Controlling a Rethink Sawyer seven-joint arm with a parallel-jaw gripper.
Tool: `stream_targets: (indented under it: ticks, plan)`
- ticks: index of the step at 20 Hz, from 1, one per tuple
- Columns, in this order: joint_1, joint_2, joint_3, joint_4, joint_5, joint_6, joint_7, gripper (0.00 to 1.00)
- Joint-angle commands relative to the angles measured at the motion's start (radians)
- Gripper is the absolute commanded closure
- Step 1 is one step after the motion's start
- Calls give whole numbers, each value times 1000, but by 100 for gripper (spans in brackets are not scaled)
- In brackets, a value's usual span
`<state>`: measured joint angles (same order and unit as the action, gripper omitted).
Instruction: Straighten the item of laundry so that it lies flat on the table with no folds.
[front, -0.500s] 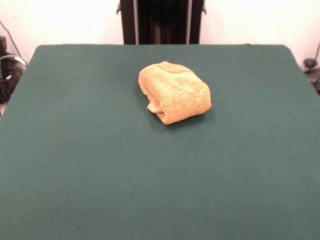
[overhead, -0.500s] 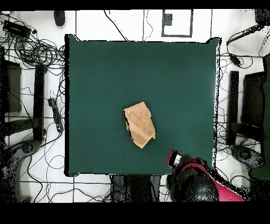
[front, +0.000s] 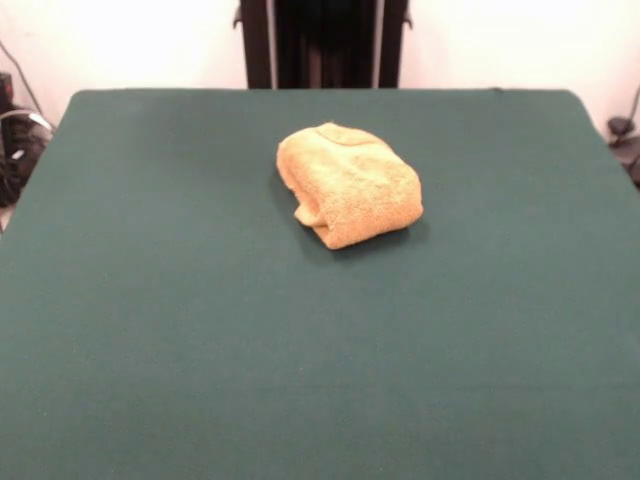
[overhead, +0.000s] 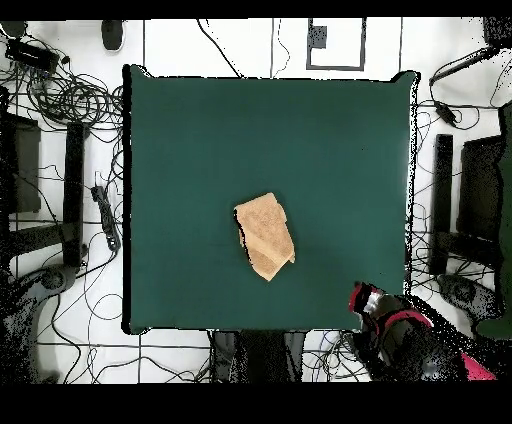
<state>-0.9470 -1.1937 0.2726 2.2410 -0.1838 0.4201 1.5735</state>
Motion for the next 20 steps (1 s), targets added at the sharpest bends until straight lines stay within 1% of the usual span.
stream_targets:
  ticks: [1, 3, 6, 7, 9, 14, 16, 18, 20]
  plan:
    - [-48, 124, 202, -31, -91, 79, -218, 0]
    - [-47, 165, 199, -41, -125, 29, -165, 0]
    - [-11, 285, 170, -89, -174, -61, -73, 0]
    - [-3, 330, 169, -113, -188, -77, -65, 0]
    - [14, 388, 161, -155, -209, -78, -52, 0]
    - [49, 381, 156, -212, -215, 27, -36, 0]
    - [59, 387, 154, -240, -222, 43, -38, 0]
    - [64, 427, 155, -275, -239, 33, -47, 0]
    - [74, 500, 119, -301, -266, 0, -24, 0]
